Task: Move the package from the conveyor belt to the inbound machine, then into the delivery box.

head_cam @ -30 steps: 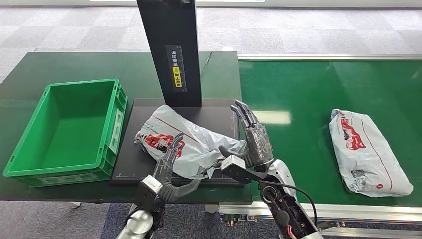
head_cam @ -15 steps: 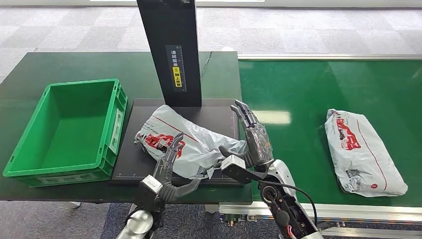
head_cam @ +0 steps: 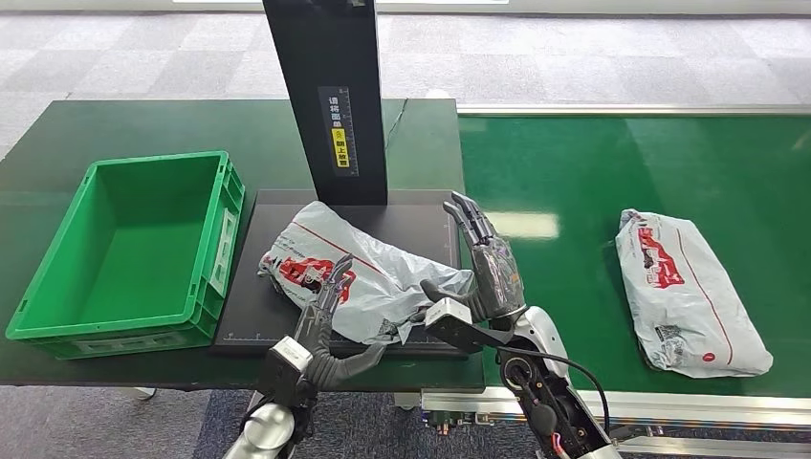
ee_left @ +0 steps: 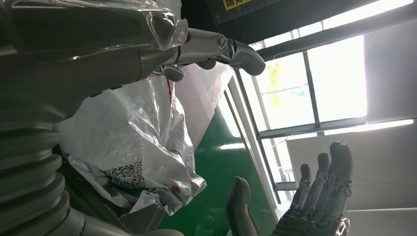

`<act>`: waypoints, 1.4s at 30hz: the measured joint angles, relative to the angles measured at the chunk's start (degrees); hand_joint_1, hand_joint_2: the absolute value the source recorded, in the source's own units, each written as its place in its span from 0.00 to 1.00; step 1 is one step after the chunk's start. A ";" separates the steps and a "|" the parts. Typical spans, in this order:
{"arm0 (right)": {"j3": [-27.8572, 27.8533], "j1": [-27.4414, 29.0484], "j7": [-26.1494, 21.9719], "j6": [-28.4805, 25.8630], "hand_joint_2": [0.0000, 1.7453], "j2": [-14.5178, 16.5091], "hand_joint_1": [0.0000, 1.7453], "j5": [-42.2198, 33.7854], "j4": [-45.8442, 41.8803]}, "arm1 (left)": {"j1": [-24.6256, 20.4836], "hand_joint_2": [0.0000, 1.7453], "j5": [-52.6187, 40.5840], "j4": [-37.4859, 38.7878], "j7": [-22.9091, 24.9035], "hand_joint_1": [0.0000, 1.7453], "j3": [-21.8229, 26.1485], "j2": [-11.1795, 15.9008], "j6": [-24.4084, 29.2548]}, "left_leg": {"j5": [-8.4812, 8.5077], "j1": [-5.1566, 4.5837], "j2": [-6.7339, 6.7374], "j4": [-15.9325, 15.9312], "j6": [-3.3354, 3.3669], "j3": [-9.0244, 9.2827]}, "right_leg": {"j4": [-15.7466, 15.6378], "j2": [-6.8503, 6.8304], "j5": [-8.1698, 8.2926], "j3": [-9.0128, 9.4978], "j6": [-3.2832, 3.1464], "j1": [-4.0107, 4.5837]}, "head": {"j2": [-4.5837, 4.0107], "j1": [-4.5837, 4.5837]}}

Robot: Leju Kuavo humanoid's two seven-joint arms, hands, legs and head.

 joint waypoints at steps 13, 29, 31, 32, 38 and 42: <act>0.00 0.00 0.00 0.00 1.00 0.00 0.00 0.01 0.00 | 0.00 1.00 0.00 -0.01 0.00 0.00 -0.01 0.00 0.00 | 0.00 0.00 0.00 0.00 0.00 0.00 | 0.00 0.00 0.00 0.00 0.00 0.00 | 0.00 0.00; -0.01 0.00 0.00 0.00 1.00 0.00 0.00 0.01 0.00 | 0.00 1.00 0.00 -0.01 0.00 0.00 -0.01 0.00 0.00 | 0.00 0.00 0.00 0.00 0.00 0.00 | 0.00 0.00 0.00 0.00 0.00 0.00 | 0.00 0.00; -0.01 0.00 0.00 0.00 1.00 0.00 0.00 0.01 0.00 | 0.00 1.00 0.00 0.00 0.00 0.00 -0.01 0.00 0.00 | 0.00 0.00 0.00 0.00 0.00 0.00 | 0.00 0.00 0.00 0.00 0.00 0.00 | 0.00 0.00; -0.01 0.00 0.00 0.00 1.00 0.00 0.00 0.01 0.00 | 0.00 1.00 0.00 0.00 0.00 0.00 -0.01 0.00 0.00 | 0.00 0.00 0.00 0.00 0.00 0.00 | 0.00 0.00 0.00 0.00 0.00 0.00 | 0.00 0.00; -0.01 0.00 0.00 0.00 1.00 0.00 0.00 0.00 0.00 | 0.00 1.00 0.00 -0.01 0.00 0.00 -0.01 0.00 0.00 | 0.00 0.00 0.00 0.00 0.00 0.00 | 0.00 0.00 0.00 0.00 0.00 0.00 | 0.00 0.00; -0.01 0.00 0.00 0.00 1.00 0.00 0.00 0.00 0.00 | 0.00 1.00 0.00 -0.01 0.00 0.00 -0.01 0.00 0.01 | 0.00 0.00 0.00 0.00 0.00 0.00 | 0.00 0.00 0.00 0.00 0.00 0.00 | 0.00 0.00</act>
